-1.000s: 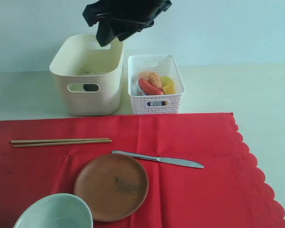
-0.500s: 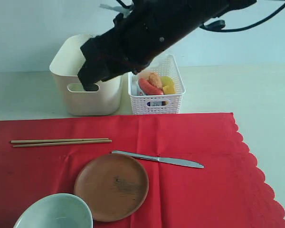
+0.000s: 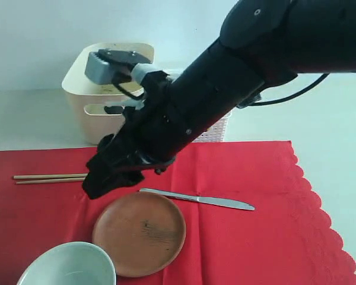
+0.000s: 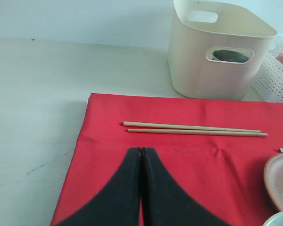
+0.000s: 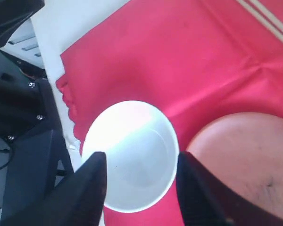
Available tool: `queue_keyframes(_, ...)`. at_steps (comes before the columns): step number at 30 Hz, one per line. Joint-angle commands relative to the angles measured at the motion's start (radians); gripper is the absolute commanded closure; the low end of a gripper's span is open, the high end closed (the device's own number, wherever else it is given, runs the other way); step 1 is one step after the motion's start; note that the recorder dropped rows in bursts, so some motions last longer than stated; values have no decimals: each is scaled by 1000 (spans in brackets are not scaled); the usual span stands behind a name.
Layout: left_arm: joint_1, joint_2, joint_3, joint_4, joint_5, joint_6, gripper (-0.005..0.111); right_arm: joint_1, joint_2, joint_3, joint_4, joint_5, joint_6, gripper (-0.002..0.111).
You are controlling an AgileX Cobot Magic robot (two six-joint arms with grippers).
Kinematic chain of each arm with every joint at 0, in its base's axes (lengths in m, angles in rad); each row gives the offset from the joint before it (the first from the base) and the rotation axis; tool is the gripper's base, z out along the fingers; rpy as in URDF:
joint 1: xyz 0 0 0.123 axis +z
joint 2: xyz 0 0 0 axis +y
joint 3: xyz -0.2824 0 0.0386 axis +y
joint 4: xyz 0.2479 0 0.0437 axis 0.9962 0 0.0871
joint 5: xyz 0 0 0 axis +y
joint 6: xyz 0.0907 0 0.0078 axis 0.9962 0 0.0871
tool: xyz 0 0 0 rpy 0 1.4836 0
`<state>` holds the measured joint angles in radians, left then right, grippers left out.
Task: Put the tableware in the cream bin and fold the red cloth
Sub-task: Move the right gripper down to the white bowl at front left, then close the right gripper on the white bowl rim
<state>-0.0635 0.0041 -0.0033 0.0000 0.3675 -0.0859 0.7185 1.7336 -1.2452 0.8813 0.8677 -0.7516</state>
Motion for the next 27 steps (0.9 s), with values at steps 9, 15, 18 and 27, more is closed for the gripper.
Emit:
queue_keyframes(9, -6, -4, 3, -12, -10, 2, 107, 108, 104, 10, -70, -121, -26, 62)
queue_keyframes(15, -6, -4, 3, -12, -10, 2, 107, 188, 141, 10, -291, -237, 134, 62)
queue_keyframes(18, -6, -4, 3, -12, -10, 2, 107, 224, 151, 8, -382, -265, 209, 62)
queue_keyframes(27, -6, -4, 3, -12, -10, 2, 107, 253, 204, -33, -549, -276, 388, 62)
